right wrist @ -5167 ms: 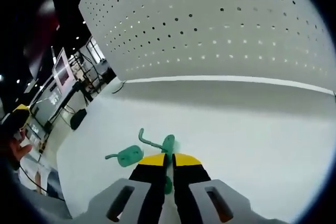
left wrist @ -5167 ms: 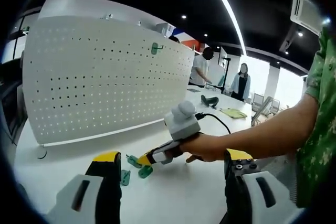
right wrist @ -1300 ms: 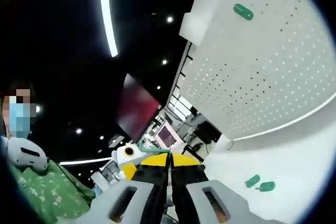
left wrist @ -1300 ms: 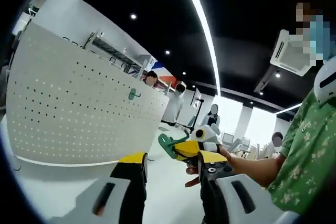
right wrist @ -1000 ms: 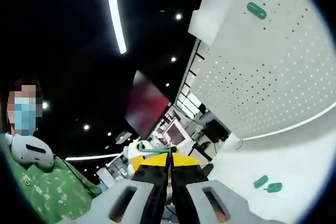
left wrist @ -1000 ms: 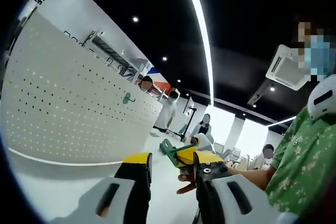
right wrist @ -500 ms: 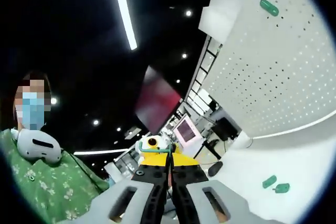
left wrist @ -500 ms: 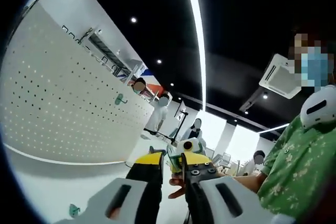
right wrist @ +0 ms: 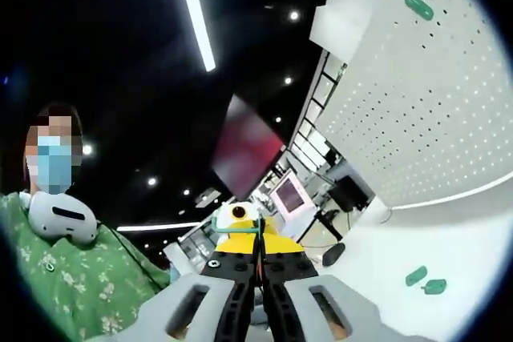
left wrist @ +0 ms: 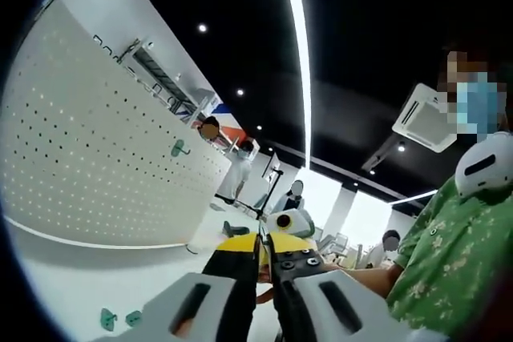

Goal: Insert the hook assembly into the mounting plate slot until the hook locks in place.

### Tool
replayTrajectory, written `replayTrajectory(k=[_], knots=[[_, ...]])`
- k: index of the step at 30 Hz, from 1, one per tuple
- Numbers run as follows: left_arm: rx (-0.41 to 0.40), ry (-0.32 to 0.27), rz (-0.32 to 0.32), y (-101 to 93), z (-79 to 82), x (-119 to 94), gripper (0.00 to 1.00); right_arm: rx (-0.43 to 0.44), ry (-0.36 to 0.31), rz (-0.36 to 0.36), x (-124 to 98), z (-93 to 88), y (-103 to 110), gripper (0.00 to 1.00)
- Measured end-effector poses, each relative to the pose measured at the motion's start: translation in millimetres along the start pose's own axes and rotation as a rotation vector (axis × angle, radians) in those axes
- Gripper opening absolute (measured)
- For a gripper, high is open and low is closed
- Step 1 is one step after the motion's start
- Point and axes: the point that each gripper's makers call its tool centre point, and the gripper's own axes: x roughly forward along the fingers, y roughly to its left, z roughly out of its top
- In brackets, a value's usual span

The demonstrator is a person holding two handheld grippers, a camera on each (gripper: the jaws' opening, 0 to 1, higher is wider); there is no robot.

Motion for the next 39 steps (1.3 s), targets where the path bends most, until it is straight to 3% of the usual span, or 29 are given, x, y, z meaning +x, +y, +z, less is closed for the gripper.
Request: replayTrajectory(k=[25,39], knots=[[-0.019,-0.019,0.012,3.6,1.6,1.6,0.02,-0.032,-0.018,-0.054,0.9,4.9,-8.3,0.04],[-0.01,-0.023,0.055,12.2,3.0,0.0,0.02,-0.129,-0.002,-0.134,-4.5,7.2,-14.3,0.07]])
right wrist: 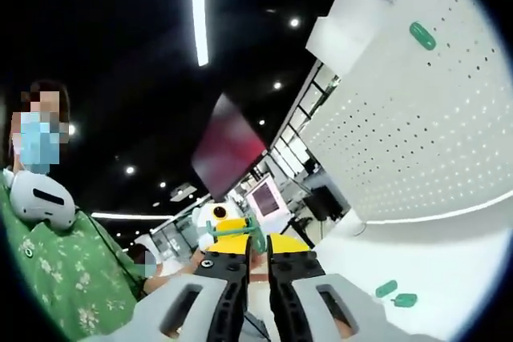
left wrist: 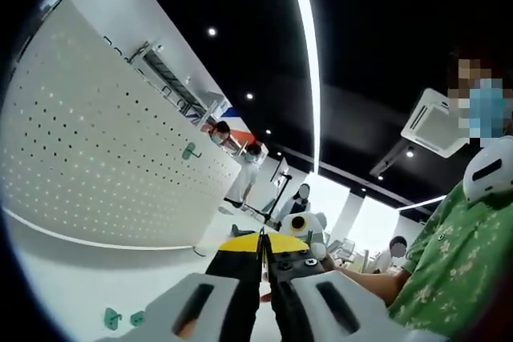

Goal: Insert the hook assembly into the mounting plate slot until the hook locks in place.

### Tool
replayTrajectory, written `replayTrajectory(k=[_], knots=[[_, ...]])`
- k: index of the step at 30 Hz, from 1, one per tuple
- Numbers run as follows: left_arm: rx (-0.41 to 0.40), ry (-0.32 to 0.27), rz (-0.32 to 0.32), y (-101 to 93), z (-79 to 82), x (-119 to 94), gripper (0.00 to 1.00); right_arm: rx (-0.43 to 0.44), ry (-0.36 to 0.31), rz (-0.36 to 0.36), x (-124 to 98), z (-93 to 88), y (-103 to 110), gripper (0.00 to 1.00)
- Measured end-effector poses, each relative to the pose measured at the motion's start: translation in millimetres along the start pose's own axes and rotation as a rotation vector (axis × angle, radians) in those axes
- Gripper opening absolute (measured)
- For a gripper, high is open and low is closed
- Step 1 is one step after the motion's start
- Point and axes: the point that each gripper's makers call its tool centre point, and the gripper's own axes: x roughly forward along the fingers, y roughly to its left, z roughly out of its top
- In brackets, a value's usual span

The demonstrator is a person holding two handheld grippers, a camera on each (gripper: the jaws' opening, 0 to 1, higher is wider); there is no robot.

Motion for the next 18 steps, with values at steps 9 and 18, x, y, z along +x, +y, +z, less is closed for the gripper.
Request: replayTrajectory(k=[9,18], knots=[[0.017,0.0,0.047,6.5,-0.7,0.6,0.02,-0.138,0.044,-0.08,-5.5,-0.4,-7.3,0.08],[0.044,0.011,0.103,14.6,-4.3,-0.1,0.02,-0.313,0.131,-0.161,-3.6,-7.7,-7.9,0.1]])
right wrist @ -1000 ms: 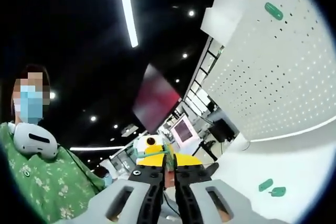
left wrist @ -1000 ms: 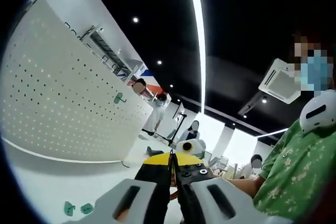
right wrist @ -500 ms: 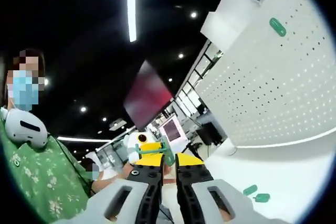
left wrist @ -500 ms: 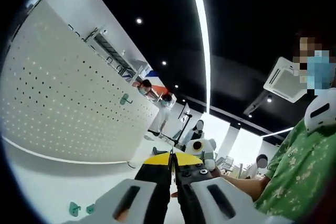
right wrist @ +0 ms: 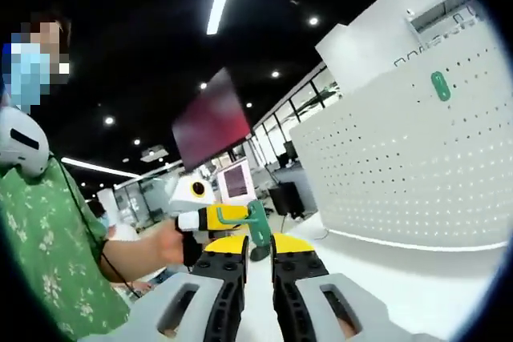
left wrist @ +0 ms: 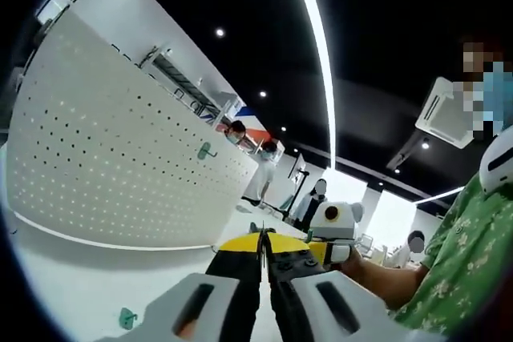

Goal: Insert the hook assembly into the mounting plate slot until the hook locks in place.

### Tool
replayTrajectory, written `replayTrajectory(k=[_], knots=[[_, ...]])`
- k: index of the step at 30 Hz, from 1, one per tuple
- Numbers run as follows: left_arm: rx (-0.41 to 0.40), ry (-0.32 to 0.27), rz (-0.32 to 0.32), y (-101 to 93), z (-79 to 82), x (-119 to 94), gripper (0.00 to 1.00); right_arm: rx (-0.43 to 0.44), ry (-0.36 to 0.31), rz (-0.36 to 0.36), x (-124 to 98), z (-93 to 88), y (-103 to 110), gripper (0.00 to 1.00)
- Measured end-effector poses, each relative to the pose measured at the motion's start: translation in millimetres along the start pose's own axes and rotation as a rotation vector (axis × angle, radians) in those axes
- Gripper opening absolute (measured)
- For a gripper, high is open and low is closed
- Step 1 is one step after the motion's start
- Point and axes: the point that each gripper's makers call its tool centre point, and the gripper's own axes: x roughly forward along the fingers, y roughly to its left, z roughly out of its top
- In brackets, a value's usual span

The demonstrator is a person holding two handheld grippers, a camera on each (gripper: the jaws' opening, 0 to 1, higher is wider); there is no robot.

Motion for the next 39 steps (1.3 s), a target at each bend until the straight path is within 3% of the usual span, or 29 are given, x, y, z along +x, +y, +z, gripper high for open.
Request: replayTrajectory(k=[8,17,29,39], knots=[[0.031,0.012,0.052,8.7,-2.8,0.9,0.02,-0.171,0.088,-0.108,-0.3,-7.1,-9.8,0.12],[0.135,0.062,0.148,20.7,-13.6,6.8,0.02,-0.295,0.179,-0.191,0.1,-19.7,-15.6,0.13],[0.194,0.083,0.253,33.2,-19.5,12.3,0.02,-0.37,0.194,-0.276,1.6,-18.0,-23.1,0.12],[0.191,0.09,0.277,34.8,-23.6,16.2,0.02,-0.462,0.23,-0.333,10.0,-18.4,-27.9,0.11]])
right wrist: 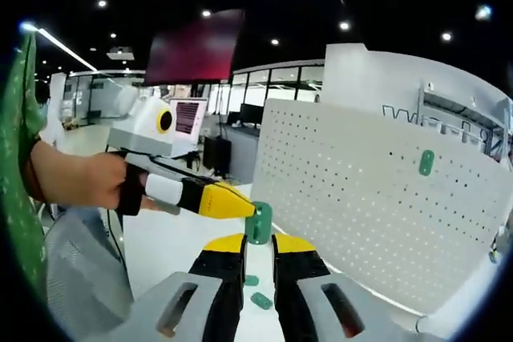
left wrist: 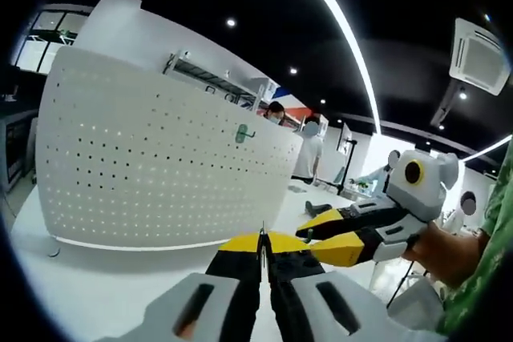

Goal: Insert the hook assembly into the mounting plate slot until the hook locks in place.

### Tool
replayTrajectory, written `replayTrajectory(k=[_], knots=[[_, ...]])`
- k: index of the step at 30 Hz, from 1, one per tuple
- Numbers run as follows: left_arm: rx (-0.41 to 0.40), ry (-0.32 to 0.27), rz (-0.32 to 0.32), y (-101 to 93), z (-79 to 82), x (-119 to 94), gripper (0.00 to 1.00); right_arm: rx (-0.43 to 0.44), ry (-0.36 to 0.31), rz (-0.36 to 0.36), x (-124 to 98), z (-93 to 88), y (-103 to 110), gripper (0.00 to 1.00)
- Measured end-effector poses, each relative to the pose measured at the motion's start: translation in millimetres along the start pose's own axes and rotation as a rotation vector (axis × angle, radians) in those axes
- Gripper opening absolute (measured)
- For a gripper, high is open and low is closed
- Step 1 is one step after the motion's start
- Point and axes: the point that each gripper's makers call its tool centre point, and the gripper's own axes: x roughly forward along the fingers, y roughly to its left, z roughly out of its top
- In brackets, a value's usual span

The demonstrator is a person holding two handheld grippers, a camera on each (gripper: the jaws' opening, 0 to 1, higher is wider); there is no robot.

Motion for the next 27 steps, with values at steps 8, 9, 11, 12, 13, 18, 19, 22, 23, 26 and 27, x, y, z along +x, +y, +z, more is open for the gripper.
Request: replayTrajectory(k=[8,9,11,12,13,18,19,22,23,26,27], knots=[[-0.016,-0.001,-0.007,-2.8,0.3,3.6,0.02,-0.018,0.005,-0.039,5.0,1.2,-4.8,0.1],[-0.016,0.0,-0.008,-3.1,0.1,3.8,0.02,-0.022,0.005,-0.043,5.4,1.3,-5.1,0.1],[-0.02,0.0,-0.009,-3.7,0.0,4.2,0.02,-0.024,0.009,-0.048,6.3,1.0,-5.6,0.09],[-0.021,0.0,-0.01,-4.1,0.0,4.3,0.02,-0.025,0.01,-0.048,6.7,0.6,-5.7,0.08],[-0.022,0.0,-0.01,-4.4,0.1,4.5,0.02,-0.028,0.011,-0.05,7.1,0.3,-5.8,0.08],[-0.032,-0.002,-0.015,-5.7,0.7,6.0,0.02,-0.054,0.022,-0.068,9.3,-1.3,-6.7,0.06],[-0.033,-0.001,-0.015,-6.1,0.7,6.1,0.02,-0.057,0.022,-0.071,9.5,-1.3,-6.9,0.06],[-0.038,0.0,-0.017,-7.0,0.4,6.4,0.02,-0.064,0.023,-0.075,9.9,-1.2,-7.6,0.05],[-0.039,0.0,-0.017,-7.1,0.4,6.4,0.02,-0.065,0.024,-0.076,10.0,-1.4,-7.8,0.05],[-0.046,-0.001,-0.021,-8.4,0.5,6.6,0.02,-0.073,0.027,-0.084,10.4,-2.1,-8.6,0.04],[-0.047,-0.001,-0.023,-9.2,0.6,6.8,0.02,-0.075,0.028,-0.084,10.5,-2.2,-8.5,0.04]])
